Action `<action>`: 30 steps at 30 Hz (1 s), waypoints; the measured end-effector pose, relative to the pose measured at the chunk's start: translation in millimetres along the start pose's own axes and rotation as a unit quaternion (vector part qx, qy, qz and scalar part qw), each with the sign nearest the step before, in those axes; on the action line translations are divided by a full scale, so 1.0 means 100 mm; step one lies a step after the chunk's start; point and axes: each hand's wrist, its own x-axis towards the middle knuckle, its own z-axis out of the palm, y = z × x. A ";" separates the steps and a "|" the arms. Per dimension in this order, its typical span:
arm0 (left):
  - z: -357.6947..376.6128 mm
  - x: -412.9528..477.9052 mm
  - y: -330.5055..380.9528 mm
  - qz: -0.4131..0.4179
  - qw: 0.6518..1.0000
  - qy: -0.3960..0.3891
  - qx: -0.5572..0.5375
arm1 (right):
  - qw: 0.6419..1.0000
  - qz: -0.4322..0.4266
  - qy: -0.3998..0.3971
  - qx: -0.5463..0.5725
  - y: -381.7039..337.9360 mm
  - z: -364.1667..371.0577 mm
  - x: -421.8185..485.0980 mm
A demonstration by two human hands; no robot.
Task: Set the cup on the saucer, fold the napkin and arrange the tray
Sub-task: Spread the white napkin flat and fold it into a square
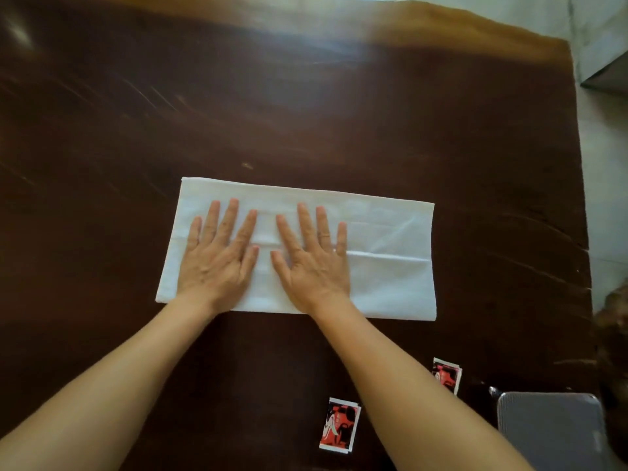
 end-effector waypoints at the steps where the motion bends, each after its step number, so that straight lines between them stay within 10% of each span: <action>1: -0.02 -0.03 -0.09 -0.013 1.000 -0.005 0.007 | 1.000 0.021 0.009 -0.006 0.17 0.02 -0.04; 8: -0.11 -0.13 -0.44 -0.010 0.999 -0.026 0.025 | 0.984 0.171 0.003 -0.042 1.47 -0.09 -0.56; 15: -0.26 -0.01 -0.11 -0.051 0.998 0.016 -0.013 | 0.962 0.255 0.069 0.063 1.07 -0.20 -0.40; 21: -0.06 0.02 0.28 0.086 0.996 -0.019 0.008 | 0.995 -0.029 0.028 0.094 -0.36 -0.04 -0.21; 30: 0.01 -0.12 0.23 0.036 0.999 -0.014 0.014 | 0.996 0.078 -0.033 0.005 -0.01 -0.07 -0.05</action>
